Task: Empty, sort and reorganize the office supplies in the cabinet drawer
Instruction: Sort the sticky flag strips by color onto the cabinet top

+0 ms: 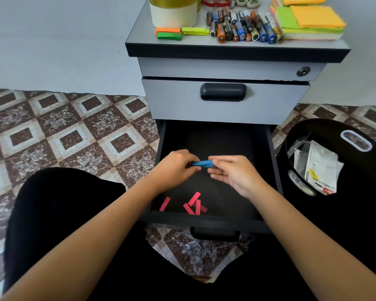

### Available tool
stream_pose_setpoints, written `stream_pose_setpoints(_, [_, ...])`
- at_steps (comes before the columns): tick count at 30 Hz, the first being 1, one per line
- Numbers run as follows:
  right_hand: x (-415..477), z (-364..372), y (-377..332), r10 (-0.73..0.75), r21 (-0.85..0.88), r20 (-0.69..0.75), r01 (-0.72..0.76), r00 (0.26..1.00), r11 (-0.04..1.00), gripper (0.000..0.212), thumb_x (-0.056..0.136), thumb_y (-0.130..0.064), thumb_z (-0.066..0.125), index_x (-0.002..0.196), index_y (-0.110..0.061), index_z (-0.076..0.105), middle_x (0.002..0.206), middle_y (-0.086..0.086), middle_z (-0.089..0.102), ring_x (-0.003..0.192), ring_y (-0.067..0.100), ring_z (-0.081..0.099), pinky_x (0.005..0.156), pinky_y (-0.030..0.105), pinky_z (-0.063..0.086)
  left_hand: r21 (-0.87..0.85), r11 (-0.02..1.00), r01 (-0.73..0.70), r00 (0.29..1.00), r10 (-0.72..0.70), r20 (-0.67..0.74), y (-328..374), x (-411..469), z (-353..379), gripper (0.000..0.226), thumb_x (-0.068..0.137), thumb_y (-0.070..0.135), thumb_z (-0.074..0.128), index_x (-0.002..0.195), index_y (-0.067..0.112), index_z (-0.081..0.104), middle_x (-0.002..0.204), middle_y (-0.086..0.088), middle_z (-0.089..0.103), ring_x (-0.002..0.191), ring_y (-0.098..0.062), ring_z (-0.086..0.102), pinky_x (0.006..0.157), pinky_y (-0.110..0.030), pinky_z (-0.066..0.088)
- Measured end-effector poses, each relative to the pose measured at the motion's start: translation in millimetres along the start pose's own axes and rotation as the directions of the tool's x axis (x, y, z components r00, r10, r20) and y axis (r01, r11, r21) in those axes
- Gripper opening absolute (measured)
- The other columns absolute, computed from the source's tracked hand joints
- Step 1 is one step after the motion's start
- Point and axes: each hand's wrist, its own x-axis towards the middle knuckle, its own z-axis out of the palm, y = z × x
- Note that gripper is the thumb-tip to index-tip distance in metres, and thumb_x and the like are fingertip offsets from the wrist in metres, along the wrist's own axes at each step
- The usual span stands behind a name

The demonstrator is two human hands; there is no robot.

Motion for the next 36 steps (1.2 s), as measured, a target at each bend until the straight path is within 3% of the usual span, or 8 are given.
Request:
stream_pose_setpoints(3, [-2.4,-1.6,-2.0,0.13,0.312,0.055,-0.141,0.99,0.94,0.017,0.094,-0.002,0.051,0.101,-0.001,0.066,0.093,0.014,0.068,0.081,0.018,0.069,0.073,0.028,0.059,-0.022,1.0,0.007,0.999,-0.008,-0.048,1.4,-0.1,1.3,0.027,0.088,0.018,0.064,0.111,0.006,0.067,0.092,-0.007,0.06,0.08,-0.012,0.052,0.076,-0.017,0.04])
stream_pose_setpoints(6, [-3.7,-2.5,-2.0,0.176,0.43,0.084,-0.195,0.981,0.881,0.016,0.093,0.0,0.052,0.097,-0.001,0.068,0.091,0.016,0.069,0.079,0.019,0.07,0.072,0.028,0.059,-0.045,0.999,0.003,0.997,-0.006,-0.071,2.0,-0.4,2.2,0.028,0.086,0.018,0.066,0.111,0.006,0.068,0.093,-0.008,0.062,0.08,-0.012,0.054,0.075,-0.012,0.038])
stream_pose_setpoints(14, [-4.3,-2.4,-2.4,0.208,0.533,0.105,-0.231,0.973,0.814,0.014,0.089,0.001,0.057,0.096,0.0,0.068,0.083,0.014,0.072,0.072,0.017,0.072,0.065,0.027,0.06,-0.215,0.971,0.106,0.99,-0.123,-0.067,5.9,0.0,0.4,0.021,0.085,0.015,0.067,0.106,0.011,0.069,0.09,-0.001,0.065,0.083,-0.015,0.059,0.074,-0.014,0.043])
stream_pose_setpoints(19, [-3.4,-1.2,-1.5,0.192,0.484,0.081,-0.207,0.978,0.85,0.013,0.088,0.001,0.059,0.097,0.0,0.068,0.085,0.015,0.071,0.072,0.017,0.072,0.065,0.027,0.06,-0.156,0.981,0.116,0.99,-0.126,-0.057,5.3,0.8,0.7,0.03,0.086,0.019,0.067,0.115,0.013,0.067,0.093,0.001,0.061,0.084,-0.008,0.054,0.07,-0.002,0.036])
stream_pose_setpoints(28, [-4.8,4.4,0.1,0.055,0.245,-0.042,-0.043,0.998,0.969,0.014,0.089,-0.003,0.058,0.098,-0.007,0.069,0.095,0.013,0.07,0.082,0.018,0.071,0.073,0.028,0.059,-0.063,0.991,0.114,0.992,-0.118,-0.053,6.1,0.4,7.8,0.04,0.091,0.021,0.061,0.129,0.011,0.057,0.104,-0.007,0.058,0.092,-0.012,0.054,0.079,-0.011,0.035])
stream_pose_setpoints(32, [-3.7,8.0,2.7,-0.087,-0.061,-0.123,0.08,0.989,0.995,0.021,0.092,-0.01,0.057,0.111,-0.007,0.066,0.101,0.01,0.069,0.085,0.015,0.07,0.08,0.029,0.058,-0.046,0.992,0.121,0.991,-0.124,-0.056,6.7,0.5,9.5,0.039,0.091,0.02,0.06,0.128,0.01,0.057,0.105,-0.008,0.058,0.093,-0.014,0.055,0.079,-0.009,0.034])
stream_pose_setpoints(34, [-4.0,7.6,3.0,-0.25,-0.362,-0.104,0.198,0.963,0.911,0.029,0.091,-0.014,0.059,0.12,-0.01,0.063,0.102,0.003,0.069,0.086,0.01,0.068,0.084,0.026,0.056,-0.039,0.991,0.127,0.99,-0.129,-0.06,7.0,0.8,9.4,0.038,0.091,0.02,0.06,0.127,0.01,0.058,0.105,-0.009,0.059,0.094,-0.016,0.057,0.079,-0.01,0.034])
stream_pose_setpoints(36, [-5.4,6.3,2.6,-0.395,-0.649,0.005,0.303,0.919,0.698,0.039,0.09,-0.018,0.062,0.128,-0.016,0.057,0.106,-0.003,0.064,0.094,0.006,0.062,0.086,0.015,0.047,-0.032,0.992,0.126,0.99,-0.128,-0.059,7.3,1.1,8.7,0.038,0.09,0.018,0.061,0.127,0.008,0.058,0.105,-0.01,0.059,0.096,-0.018,0.057,0.079,-0.009,0.033])
